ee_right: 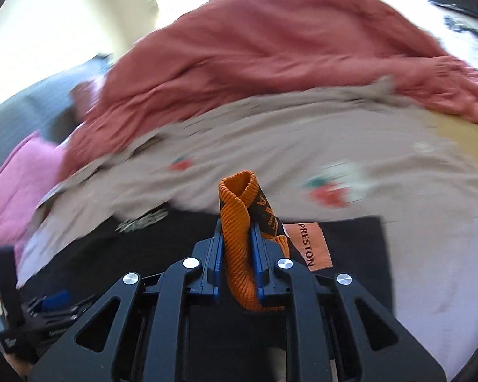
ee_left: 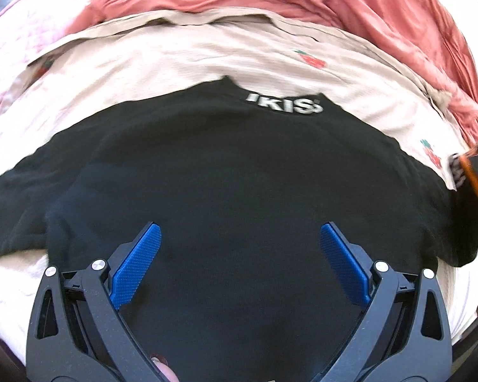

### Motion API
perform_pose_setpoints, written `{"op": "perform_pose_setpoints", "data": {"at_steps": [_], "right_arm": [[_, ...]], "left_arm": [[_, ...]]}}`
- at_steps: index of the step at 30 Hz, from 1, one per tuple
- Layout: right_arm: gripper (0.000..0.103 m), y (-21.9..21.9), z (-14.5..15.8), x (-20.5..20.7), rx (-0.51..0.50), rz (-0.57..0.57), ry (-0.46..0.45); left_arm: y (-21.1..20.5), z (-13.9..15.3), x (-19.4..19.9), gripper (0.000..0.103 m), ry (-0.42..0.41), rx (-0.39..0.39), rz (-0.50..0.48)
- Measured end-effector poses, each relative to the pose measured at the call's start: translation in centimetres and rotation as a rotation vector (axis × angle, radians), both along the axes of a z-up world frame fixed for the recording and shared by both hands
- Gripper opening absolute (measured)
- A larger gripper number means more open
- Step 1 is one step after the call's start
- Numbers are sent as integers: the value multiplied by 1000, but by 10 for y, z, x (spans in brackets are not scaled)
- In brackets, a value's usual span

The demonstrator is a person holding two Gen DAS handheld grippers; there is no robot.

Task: Fold small clothes
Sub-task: 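Carry the cuff across the sweatshirt body and open the right gripper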

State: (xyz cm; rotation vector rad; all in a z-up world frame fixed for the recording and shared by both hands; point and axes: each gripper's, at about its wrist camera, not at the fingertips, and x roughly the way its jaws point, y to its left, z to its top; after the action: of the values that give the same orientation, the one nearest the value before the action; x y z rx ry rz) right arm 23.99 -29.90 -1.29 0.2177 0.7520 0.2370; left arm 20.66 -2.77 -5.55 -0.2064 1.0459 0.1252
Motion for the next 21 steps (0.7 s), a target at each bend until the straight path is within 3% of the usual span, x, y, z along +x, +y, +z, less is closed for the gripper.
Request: {"op": "perform_pose_setpoints", "data": {"at_steps": [6, 9, 12, 14, 16, 21], "right_arm": [[20, 67, -27, -2, -58, 202, 64], [33, 74, -39, -7, 12, 287, 125], [40, 70, -26, -10, 73, 327, 83], [43, 52, -12, -9, 124, 292, 30], [54, 32, -4, -2, 120, 205, 7], [56, -7, -14, 14, -74, 18, 49]], "left_arm": [[27, 1, -11, 94, 2, -5, 49], [33, 0, -11, 94, 6, -29, 67], [32, 2, -11, 94, 5, -49, 64], [27, 3, -11, 94, 8, -52, 55], [18, 4, -10, 94, 18, -60, 33], [-20, -1, 2, 94, 36, -245, -76]]}}
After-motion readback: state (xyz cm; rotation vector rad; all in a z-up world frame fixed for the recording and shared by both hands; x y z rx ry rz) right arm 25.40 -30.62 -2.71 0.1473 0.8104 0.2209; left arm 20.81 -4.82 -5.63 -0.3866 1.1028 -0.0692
